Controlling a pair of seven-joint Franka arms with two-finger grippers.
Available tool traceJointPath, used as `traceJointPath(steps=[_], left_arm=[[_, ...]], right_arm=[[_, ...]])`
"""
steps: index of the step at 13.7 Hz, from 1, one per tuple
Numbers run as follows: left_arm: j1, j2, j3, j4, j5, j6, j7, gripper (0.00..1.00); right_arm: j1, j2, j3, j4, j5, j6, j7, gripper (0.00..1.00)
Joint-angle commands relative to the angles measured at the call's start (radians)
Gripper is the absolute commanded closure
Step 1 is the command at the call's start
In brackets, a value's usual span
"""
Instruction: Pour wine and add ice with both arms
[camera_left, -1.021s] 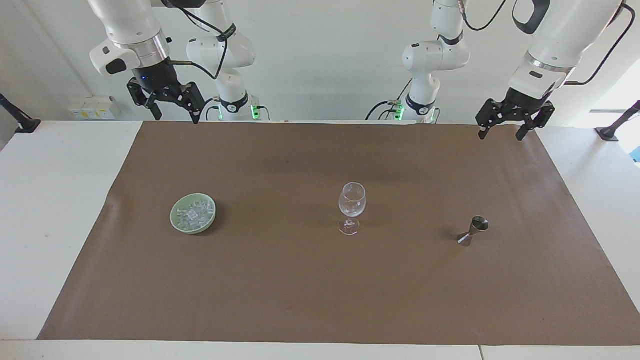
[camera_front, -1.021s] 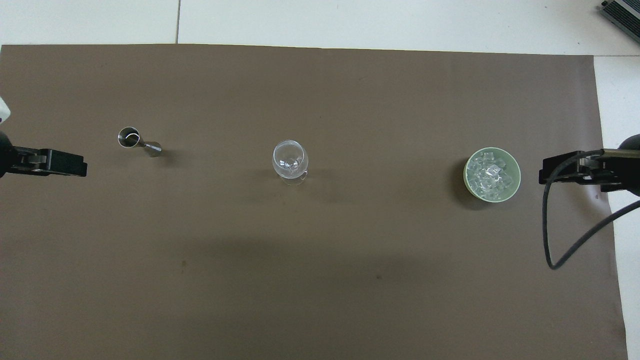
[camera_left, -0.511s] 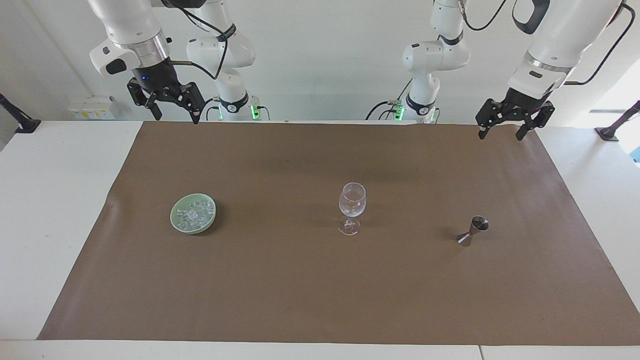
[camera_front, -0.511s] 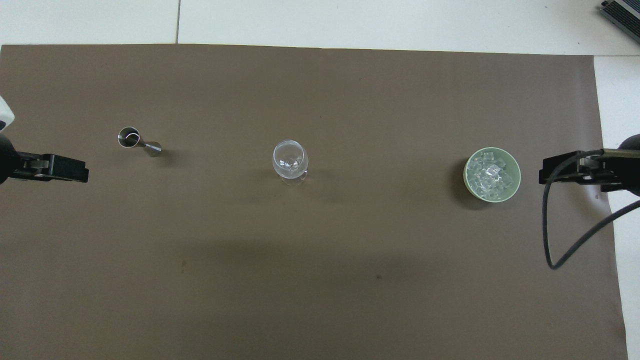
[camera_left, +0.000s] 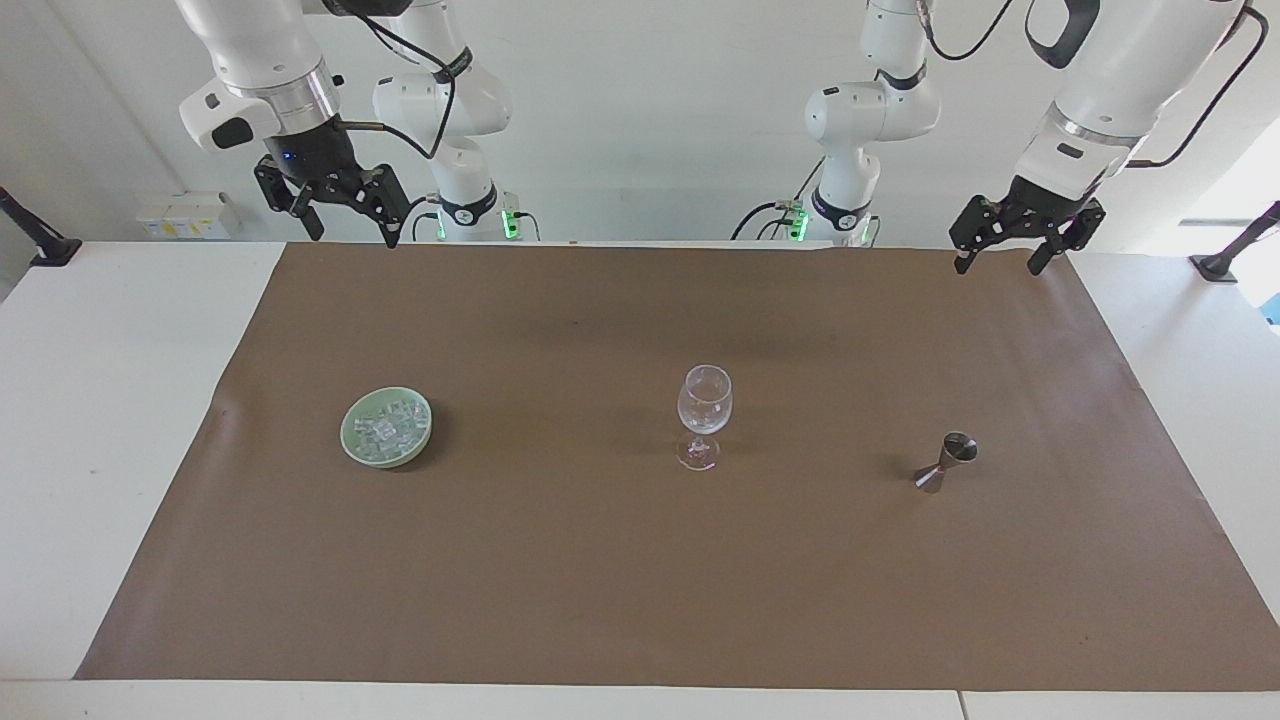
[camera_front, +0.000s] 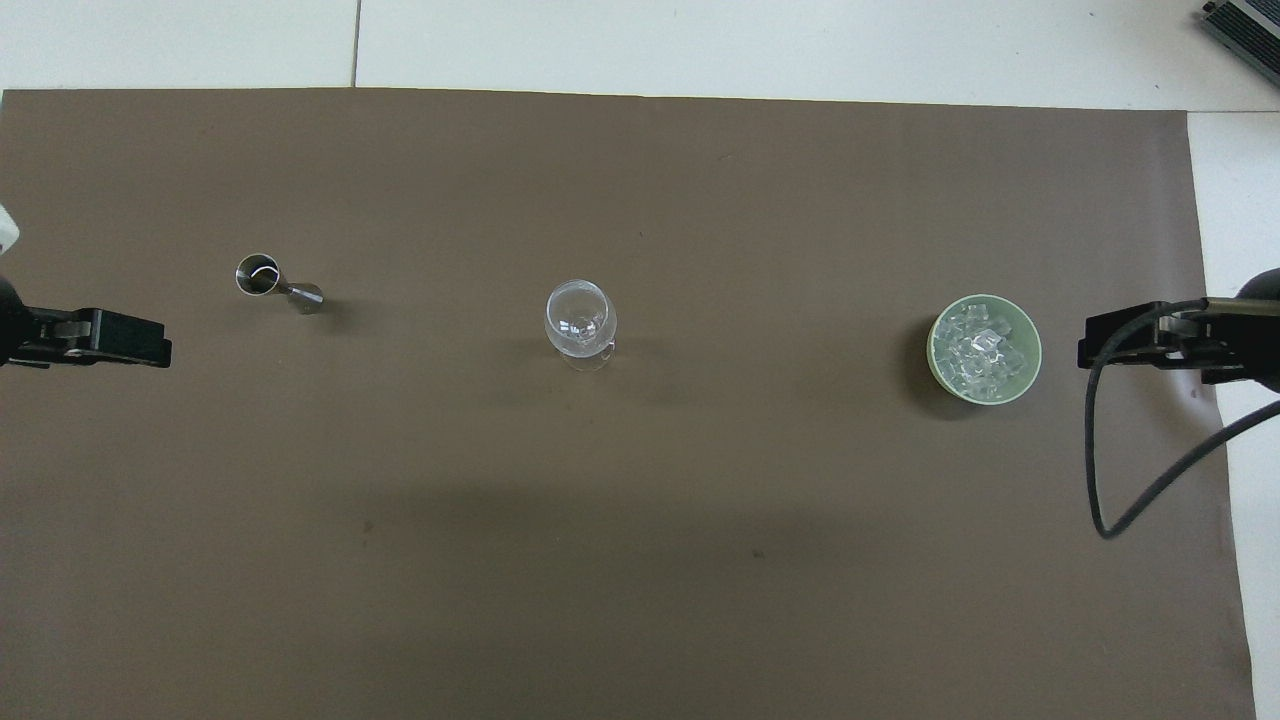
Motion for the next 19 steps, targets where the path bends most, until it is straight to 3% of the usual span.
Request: traceJointPath(steps=[1,5,11,19], left_arm=[[0.028,-0.032,0.0,-0.034,-0.014,-0.002,-0.015,0.0],[0.056,-0.036,-0.002,-0.054,-0.015,0.009,-0.073,0.0],[0.094,-0.058,0.0,-0.103,-0.043,0.062,-0.43,0.0],[0.171,-0.13,0.0,-0.25,-0.253,0.197,-0.935,0.0]], right_arm=[[0.006,-0.022,-0.007,-0.024,-0.003,0.012,0.002,0.0],[0.008,-0.022,-0.007,-0.024,-0.003,0.013,0.002,0.0],[0.008,-0.022,-0.007,-0.024,-0.003,0.012,0.002,0.0],[0.006,-0.022,-0.007,-0.024,-0.003,0.012,0.002,0.0]])
